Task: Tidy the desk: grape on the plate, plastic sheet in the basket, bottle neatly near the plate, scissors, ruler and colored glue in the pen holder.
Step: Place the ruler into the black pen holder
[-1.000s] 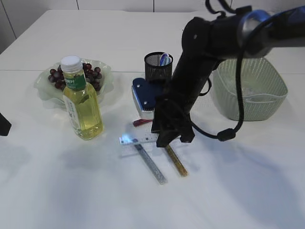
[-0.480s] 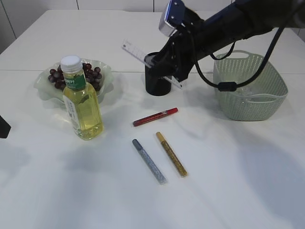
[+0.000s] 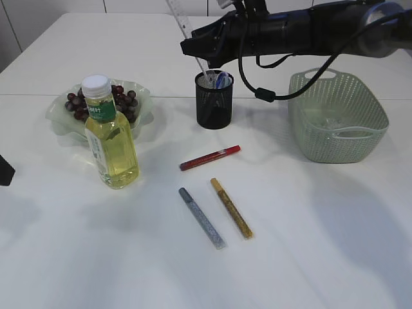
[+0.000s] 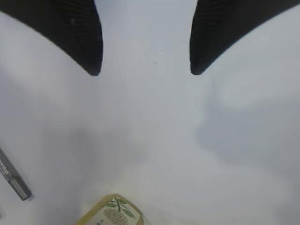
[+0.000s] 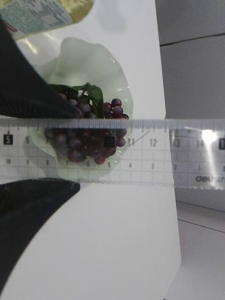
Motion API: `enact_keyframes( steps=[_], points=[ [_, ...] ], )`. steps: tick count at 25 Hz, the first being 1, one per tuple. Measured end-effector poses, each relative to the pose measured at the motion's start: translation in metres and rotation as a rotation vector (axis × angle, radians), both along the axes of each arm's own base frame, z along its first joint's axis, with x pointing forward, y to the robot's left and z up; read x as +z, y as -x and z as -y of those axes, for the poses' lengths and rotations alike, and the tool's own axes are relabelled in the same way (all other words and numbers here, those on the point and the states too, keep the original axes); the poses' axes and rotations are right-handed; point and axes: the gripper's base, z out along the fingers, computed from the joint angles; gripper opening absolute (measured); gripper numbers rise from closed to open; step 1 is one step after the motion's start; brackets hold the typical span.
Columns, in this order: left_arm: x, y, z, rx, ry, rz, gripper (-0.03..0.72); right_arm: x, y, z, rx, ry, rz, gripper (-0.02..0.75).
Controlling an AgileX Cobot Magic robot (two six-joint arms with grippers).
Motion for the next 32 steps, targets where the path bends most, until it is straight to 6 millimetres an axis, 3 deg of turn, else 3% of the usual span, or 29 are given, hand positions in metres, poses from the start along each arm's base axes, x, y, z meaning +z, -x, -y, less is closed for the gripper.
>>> enact_keyframes(
  steps=[6, 11, 22, 32],
  points=[
    [0.000, 0.000, 0.000, 0.000, 0.000, 0.000, 0.432, -0.013, -0.027, 0.002, -0.049, -0.108, 0.014, 0.300],
    [0.000, 0.000, 0.000, 0.000, 0.000, 0.000, 0.432, -0.021, -0.039, 0.003, -0.085, -0.177, 0.016, 0.299],
    [0.000, 0.000, 0.000, 0.000, 0.000, -0.002, 0.432, -0.052, -0.063, 0.006, -0.180, -0.155, 0.036, 0.300],
    [0.000, 0.000, 0.000, 0.000, 0.000, 0.000, 0.432, -0.066, -0.069, 0.007, -0.197, -0.154, 0.026, 0.321]
  ],
)
